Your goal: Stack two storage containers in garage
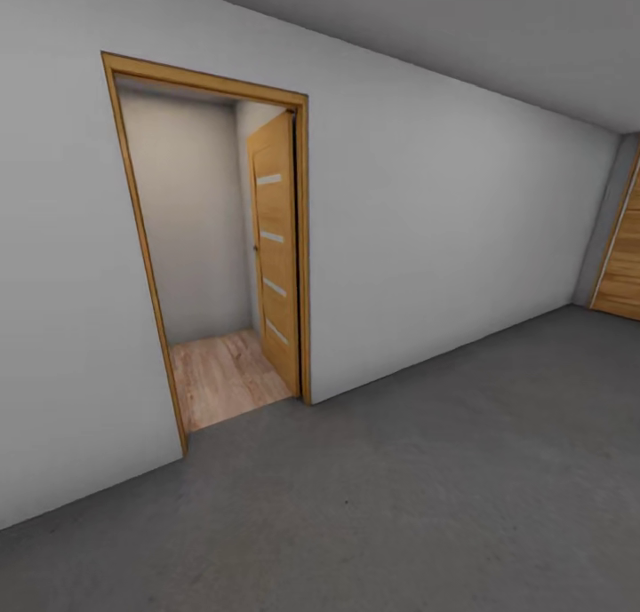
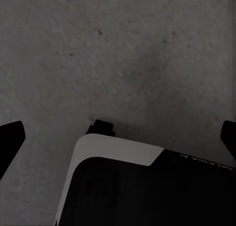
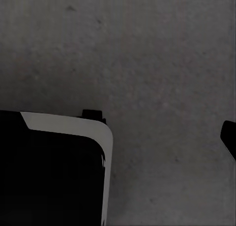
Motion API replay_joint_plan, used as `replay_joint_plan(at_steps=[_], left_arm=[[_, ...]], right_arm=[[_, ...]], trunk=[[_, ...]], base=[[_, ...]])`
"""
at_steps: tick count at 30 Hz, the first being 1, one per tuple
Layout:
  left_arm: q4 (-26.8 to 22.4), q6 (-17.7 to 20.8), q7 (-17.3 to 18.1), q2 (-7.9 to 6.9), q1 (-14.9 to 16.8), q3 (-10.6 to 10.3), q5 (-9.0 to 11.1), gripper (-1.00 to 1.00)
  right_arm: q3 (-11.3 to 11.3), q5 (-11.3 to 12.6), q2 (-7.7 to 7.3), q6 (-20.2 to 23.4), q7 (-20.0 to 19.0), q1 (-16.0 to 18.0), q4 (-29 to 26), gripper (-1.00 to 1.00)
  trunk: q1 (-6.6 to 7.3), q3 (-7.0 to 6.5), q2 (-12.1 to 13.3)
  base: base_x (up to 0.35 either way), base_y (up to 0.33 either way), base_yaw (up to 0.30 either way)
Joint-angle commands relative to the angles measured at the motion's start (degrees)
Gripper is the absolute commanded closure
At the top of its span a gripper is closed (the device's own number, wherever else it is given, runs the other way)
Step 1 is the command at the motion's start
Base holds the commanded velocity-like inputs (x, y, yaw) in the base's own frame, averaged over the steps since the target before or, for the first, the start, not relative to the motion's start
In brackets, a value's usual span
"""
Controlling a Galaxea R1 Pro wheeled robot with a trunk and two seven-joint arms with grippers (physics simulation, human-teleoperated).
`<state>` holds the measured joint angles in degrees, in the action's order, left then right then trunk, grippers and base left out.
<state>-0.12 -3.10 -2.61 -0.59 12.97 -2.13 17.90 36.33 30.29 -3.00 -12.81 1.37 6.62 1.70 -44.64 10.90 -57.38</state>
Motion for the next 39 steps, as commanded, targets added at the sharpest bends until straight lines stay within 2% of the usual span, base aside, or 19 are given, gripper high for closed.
replay_joint_plan(at_steps=[1,9,25,39], left_arm=[[0.03,-0.17,-0.12,0.03,0.04,-0.24,0.3,-1.0],[0.03,-0.48,-0.12,-0.01,0.04,-0.24,0.3,-1.0],[0.11,-0.5,-0.12,-0.02,0.04,-0.19,0.34,-1.0],[0.1,-0.5,-0.12,-0.02,0.04,-0.22,0.3,-1.0]], right_arm=[[0.46,0.38,0.03,-0.26,0.03,0.06,0.14,-1.0],[0.42,0.39,0.0,-0.28,0.04,0.06,0.14,-1.0],[0.38,0.47,0.01,-0.29,0.04,0.06,0.14,-1.0],[0.38,0.43,-0.07,-0.28,-0.03,0.06,0.14,-1.0]], trunk=[[-0.04,0.08,-0.04],[-0.04,0.08,-0.04],[-0.04,0.08,-0.04],[-0.04,0.08,-0.04]], base=[[0.319,0.0,0.0],[0.319,0.0,0.034],[0.319,0.0,0.245],[0.319,0.0,0.029]])
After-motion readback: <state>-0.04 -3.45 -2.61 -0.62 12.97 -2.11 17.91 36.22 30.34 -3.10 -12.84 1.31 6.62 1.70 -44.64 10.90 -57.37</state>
